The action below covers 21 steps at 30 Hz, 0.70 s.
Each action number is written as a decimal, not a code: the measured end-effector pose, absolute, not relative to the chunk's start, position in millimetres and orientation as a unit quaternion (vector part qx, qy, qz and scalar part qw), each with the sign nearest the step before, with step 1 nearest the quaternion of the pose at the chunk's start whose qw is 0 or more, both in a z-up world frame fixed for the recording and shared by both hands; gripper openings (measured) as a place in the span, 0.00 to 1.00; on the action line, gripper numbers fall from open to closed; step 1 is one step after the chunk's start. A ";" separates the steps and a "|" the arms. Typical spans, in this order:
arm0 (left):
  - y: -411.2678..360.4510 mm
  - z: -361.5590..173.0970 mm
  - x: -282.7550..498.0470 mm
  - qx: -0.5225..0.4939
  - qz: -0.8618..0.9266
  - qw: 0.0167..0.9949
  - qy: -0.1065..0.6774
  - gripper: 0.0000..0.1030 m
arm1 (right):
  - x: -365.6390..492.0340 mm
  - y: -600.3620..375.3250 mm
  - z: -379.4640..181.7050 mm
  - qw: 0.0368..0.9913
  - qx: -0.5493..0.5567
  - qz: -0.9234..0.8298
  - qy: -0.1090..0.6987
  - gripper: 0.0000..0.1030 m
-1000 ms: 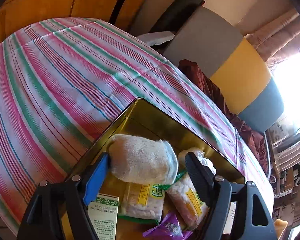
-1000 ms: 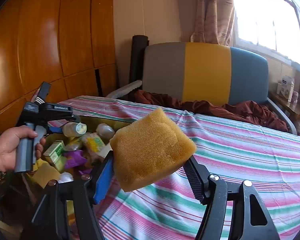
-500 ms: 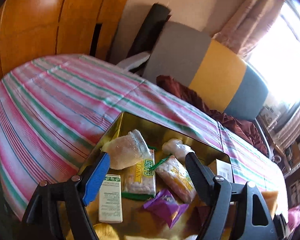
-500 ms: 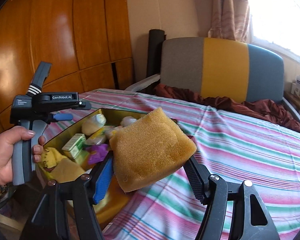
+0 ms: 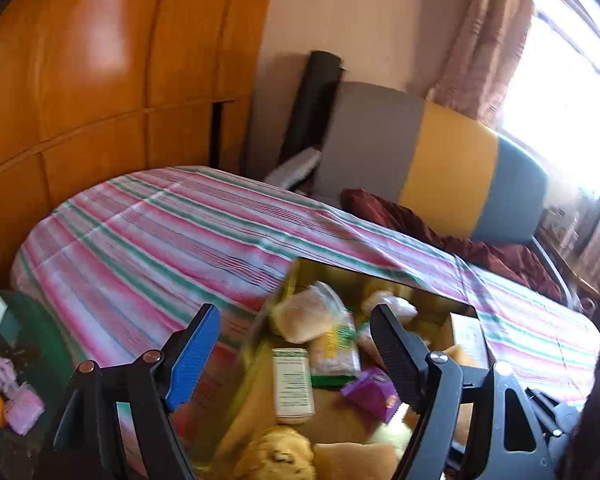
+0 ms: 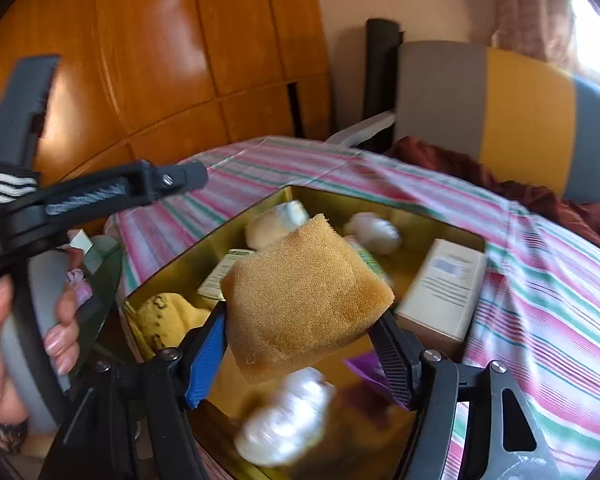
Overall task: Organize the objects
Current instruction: 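Lower the yellow sponge into the tray with the right tool and open it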
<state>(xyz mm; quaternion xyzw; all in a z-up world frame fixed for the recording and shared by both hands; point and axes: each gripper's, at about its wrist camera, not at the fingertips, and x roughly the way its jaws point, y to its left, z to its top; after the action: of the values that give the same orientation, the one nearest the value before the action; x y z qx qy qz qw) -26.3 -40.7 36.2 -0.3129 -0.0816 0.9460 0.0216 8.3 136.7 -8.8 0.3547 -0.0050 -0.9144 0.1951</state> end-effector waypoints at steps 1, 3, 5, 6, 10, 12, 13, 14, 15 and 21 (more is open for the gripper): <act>-45.5 37.8 -26.6 -0.317 0.945 0.008 -0.082 0.76 | 2.7 129.4 -11.1 0.201 0.362 -0.910 -0.003 0.68; -55.1 39.7 -27.6 -0.321 0.943 -0.009 -0.091 0.76 | -8.3 115.5 -16.4 0.210 0.378 -0.901 0.000 0.68; -63.0 39.4 -27.1 -0.323 0.941 -0.019 -0.100 0.76 | -18.0 104.3 -21.5 0.213 0.393 -0.895 0.000 0.68; -67.0 38.7 -27.6 -0.327 0.939 -0.022 -0.105 0.76 | -23.7 100.1 -23.5 0.213 0.398 -0.892 -0.001 0.68; -75.6 35.3 -27.6 -0.340 0.934 -0.033 -0.110 0.76 | -39.0 86.0 -30.9 0.210 0.415 -0.885 0.000 0.68; -74.7 34.9 -26.5 -0.340 0.933 -0.035 -0.109 0.76 | -46.6 80.9 -35.1 0.207 0.426 -0.881 0.005 0.68; -75.2 34.9 -26.1 -0.340 0.933 -0.037 -0.110 0.76 | -50.7 76.7 -38.5 0.204 0.433 -0.878 0.009 0.69; -74.6 34.7 -25.5 -0.340 0.933 -0.039 -0.111 0.76 | -53.0 74.1 -41.2 0.194 0.438 -0.878 0.011 0.69; -74.3 34.8 -25.2 -0.340 0.933 -0.039 -0.113 0.76 | -54.7 72.5 -44.2 0.195 0.445 -0.874 0.013 0.69; -68.1 34.6 -24.3 -0.343 0.933 -0.038 -0.102 0.76 | -62.4 69.4 -46.7 0.179 0.463 -0.867 0.033 0.77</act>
<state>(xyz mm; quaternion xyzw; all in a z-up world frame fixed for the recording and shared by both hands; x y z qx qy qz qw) -24.3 -68.1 34.6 -0.3433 -0.1018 0.9329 -0.0381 -62.4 69.4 -46.7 0.4630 0.0328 -0.8674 0.1792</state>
